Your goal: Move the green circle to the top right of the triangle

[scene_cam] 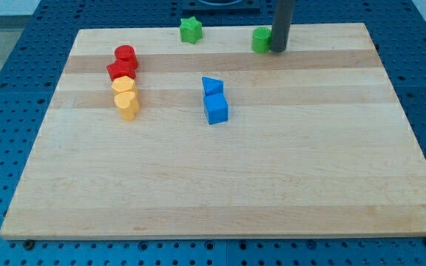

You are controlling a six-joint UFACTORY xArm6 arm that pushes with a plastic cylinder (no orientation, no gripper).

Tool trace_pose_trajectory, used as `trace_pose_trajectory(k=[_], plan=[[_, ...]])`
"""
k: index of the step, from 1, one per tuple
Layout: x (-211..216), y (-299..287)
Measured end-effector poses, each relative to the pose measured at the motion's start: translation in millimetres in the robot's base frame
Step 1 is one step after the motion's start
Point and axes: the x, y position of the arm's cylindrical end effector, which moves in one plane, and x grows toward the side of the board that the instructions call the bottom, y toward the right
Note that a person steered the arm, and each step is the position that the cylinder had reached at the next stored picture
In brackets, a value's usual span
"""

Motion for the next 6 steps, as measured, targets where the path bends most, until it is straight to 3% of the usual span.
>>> trace_pose_trajectory(k=[1, 2, 3, 4, 5, 6], plan=[[-2, 40], [-39, 41], [-43, -15], [10, -78], [50, -103], [37, -101]])
